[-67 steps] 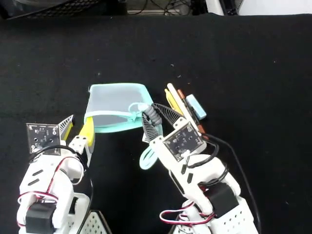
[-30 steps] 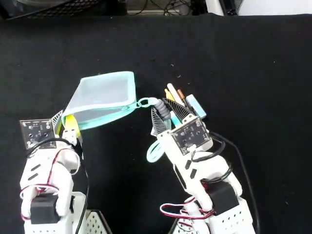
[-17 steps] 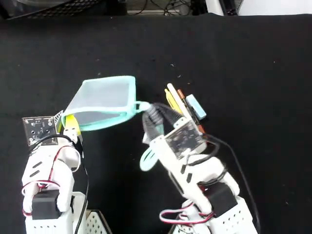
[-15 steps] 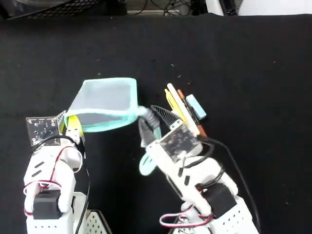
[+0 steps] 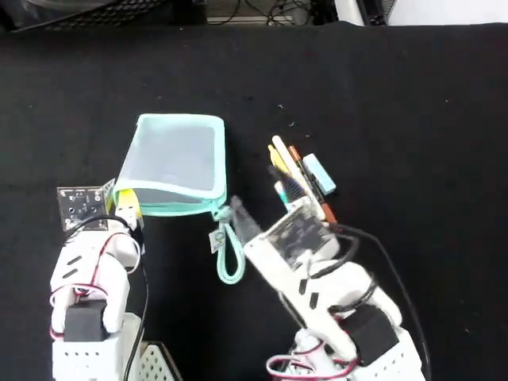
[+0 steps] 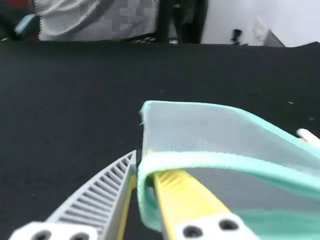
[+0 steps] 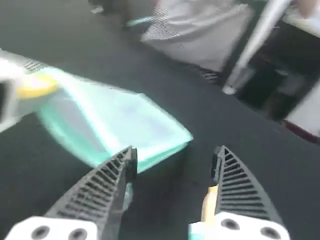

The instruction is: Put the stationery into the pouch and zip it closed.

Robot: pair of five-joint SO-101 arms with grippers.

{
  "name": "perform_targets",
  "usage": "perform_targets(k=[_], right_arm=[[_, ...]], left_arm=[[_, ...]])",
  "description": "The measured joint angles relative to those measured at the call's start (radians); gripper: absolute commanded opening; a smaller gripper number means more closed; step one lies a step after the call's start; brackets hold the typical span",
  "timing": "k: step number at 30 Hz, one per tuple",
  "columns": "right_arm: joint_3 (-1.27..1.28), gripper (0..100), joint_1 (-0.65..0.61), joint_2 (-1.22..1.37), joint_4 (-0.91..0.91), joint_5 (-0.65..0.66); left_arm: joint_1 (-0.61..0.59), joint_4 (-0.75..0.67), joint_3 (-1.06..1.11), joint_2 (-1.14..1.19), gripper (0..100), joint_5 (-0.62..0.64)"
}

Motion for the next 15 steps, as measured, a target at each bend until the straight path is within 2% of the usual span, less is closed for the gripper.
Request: perform_targets(k=[4,9,15], right_arm=[[0.0,18.6,0.137,0.176,-0.066,-0.032],[-0.109,7.0,0.167,0.543,-0.137,-0.037],[-0.313,5.7,0.222,1.051,-0.15,-0.035]], left_arm=[[-0.1,0.041,-0.011,0.002,3,-0.035],[-0.126,0.115,-0.061,0.002,3,-0.035],[-0.126,0.206,-0.166,0.04,6,-0.038]])
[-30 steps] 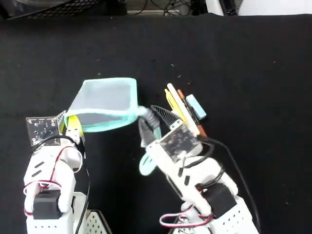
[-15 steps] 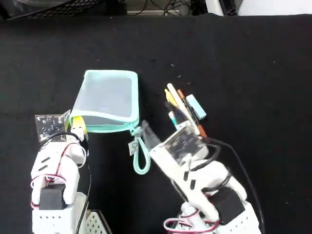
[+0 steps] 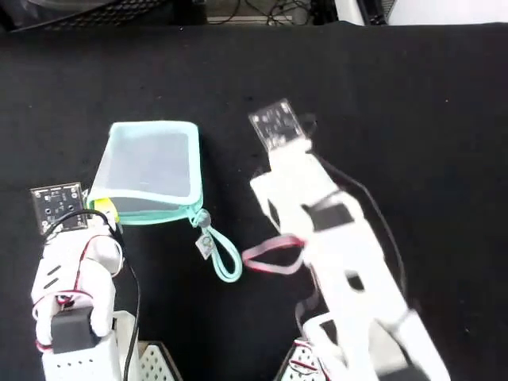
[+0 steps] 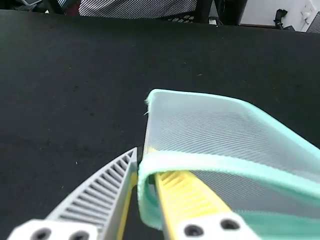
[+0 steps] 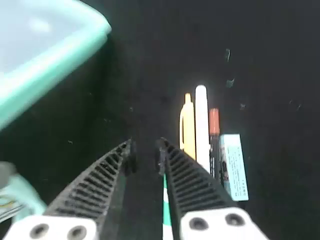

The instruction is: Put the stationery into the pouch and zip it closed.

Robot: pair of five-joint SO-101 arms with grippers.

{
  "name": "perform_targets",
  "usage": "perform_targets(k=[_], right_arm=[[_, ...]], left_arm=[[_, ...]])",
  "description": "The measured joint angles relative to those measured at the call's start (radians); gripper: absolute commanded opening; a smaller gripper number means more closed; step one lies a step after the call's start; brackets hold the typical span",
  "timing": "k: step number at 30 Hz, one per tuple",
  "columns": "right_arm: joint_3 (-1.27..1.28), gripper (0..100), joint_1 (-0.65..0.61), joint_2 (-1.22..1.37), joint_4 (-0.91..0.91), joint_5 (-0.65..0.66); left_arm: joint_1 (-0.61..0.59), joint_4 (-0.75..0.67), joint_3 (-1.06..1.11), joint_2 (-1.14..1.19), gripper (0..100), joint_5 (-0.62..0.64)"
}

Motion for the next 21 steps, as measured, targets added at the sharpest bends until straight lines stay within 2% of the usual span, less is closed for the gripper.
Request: perform_targets(k=[6,10,13,17,21], right_arm=[[-0.121,17.8,0.057,0.27,0.0,0.0],[-0.132,14.3,0.057,0.293,0.0,0.0],[-0.132,13.8,0.057,0.293,0.0,0.028],[-0.132,13.8,0.055,0.304,0.0,0.041],[-0.124,13.8,0.058,0.302,-0.04,0.041]], left_arm=[[0.0,0.029,-0.175,0.258,5,-0.078],[-0.002,0.071,-0.338,0.557,3,-0.083],[-0.002,0.161,-0.502,0.732,3,-0.064],[-0.002,0.325,-0.717,0.747,3,-0.021],[-0.002,0.402,-0.818,0.654,3,-0.02]])
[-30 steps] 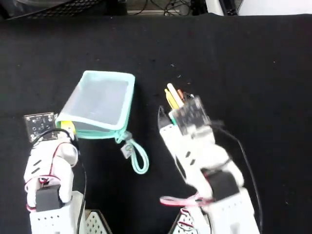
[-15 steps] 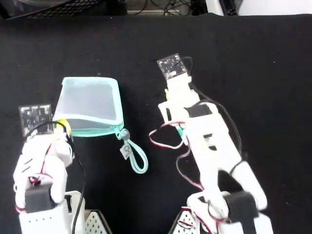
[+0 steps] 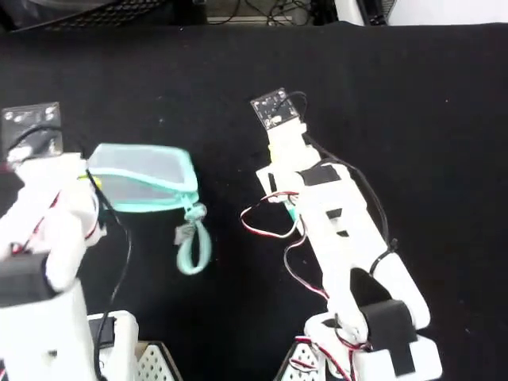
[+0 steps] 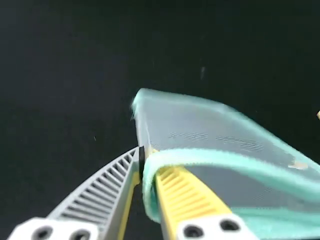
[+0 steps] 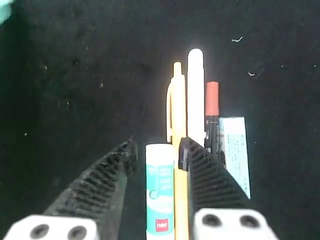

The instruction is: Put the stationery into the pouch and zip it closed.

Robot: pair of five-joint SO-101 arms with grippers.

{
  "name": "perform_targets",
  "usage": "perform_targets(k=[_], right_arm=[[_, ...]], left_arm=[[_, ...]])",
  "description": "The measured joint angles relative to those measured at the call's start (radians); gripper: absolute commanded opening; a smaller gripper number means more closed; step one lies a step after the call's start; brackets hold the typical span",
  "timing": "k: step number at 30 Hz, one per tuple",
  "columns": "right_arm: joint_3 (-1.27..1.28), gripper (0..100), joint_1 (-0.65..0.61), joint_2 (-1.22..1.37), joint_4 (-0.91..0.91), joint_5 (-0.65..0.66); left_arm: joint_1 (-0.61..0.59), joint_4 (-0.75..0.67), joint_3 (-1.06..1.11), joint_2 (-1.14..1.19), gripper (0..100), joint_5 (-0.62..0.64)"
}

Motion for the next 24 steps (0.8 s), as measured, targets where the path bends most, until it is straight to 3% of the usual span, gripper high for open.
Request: perform_targets(k=[17,24], right_arm=[[0.014,13.9,0.051,0.0,-0.063,0.0],[0.014,13.9,0.049,0.0,-0.063,0.0]], left_arm=[[0.094,0.069,-0.034,-0.086,3,0.008],[0.094,-0.006,0.04,-0.029,3,0.008]])
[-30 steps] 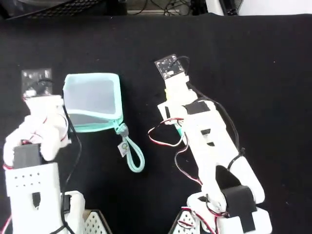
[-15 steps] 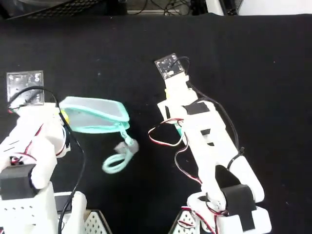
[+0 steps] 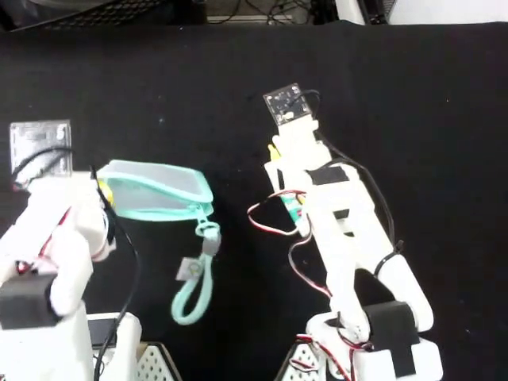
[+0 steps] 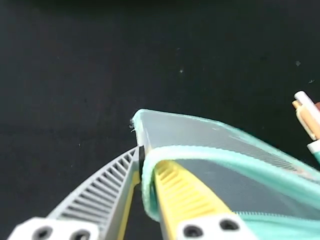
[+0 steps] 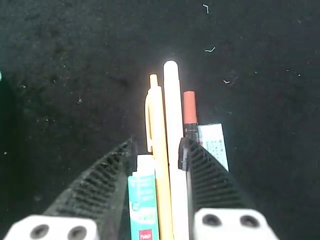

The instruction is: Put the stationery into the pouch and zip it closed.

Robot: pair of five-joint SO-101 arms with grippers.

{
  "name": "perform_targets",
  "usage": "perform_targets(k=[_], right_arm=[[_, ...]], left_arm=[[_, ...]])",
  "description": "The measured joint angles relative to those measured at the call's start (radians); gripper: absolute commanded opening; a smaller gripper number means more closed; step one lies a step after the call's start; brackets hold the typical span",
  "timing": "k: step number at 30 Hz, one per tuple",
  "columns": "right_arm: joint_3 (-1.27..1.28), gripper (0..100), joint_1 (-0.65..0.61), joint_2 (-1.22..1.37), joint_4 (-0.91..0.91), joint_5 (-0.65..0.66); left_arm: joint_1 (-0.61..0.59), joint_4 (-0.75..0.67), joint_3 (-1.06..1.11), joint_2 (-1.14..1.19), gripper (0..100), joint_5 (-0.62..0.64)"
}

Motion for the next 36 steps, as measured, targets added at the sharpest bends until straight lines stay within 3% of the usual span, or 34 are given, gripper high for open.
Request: perform_targets(k=[13,23,36], right_arm=[[0.018,13.9,0.0,0.0,0.0,0.0],[0.021,13.9,-0.005,0.002,0.006,0.02],[-0.078,13.9,-0.012,0.107,0.17,0.058]], left_arm=[[0.0,-0.207,0.071,0.14,3,0.0],[0.0,-0.261,0.143,0.133,3,0.034],[0.003,-0.264,0.192,0.146,3,0.037]])
